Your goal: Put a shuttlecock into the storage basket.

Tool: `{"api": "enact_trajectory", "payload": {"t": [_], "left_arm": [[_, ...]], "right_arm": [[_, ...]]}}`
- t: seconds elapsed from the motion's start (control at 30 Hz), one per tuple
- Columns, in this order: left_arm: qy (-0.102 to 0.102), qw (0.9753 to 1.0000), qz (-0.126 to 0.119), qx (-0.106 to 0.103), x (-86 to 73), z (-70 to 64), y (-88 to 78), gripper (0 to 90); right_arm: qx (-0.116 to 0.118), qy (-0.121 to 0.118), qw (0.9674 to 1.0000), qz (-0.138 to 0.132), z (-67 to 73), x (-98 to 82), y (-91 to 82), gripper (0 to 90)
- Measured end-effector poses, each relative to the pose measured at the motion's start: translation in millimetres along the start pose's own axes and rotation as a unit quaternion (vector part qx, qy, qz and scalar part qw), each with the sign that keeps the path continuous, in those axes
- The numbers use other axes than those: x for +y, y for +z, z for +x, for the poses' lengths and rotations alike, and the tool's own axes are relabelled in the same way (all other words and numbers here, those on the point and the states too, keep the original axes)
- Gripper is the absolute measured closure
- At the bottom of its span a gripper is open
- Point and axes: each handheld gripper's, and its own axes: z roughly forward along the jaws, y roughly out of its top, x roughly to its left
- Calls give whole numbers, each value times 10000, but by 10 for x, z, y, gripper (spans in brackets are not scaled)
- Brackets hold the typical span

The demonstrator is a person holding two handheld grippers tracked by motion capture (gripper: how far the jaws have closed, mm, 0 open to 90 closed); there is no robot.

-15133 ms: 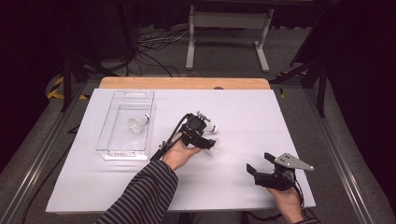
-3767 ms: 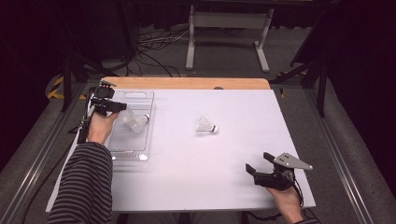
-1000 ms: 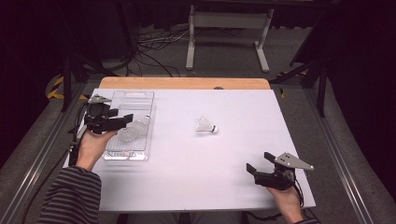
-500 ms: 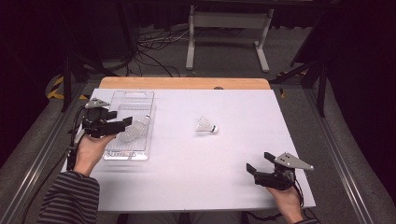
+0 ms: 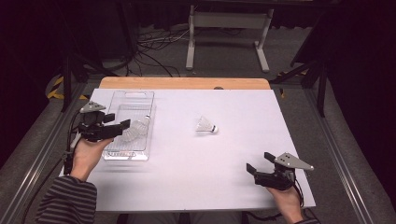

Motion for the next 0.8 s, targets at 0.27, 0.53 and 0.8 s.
{"api": "enact_trajectory", "payload": {"t": [0.27, 0.53, 0.8], "left_arm": [[24, 9999, -86, -46, -41, -29, -68, 324], [66, 9998, -148, -129, -119, -39, -112, 331], [58, 9995, -275, -137, -189, -43, -182, 333]], "right_arm": [[-4, 0, 10000, -11, 1, 1, -2, 119], [1, 5, 10000, -10, 2, 1, 0, 119], [-28, 36, 10000, -33, 0, 5, -2, 119]]}}
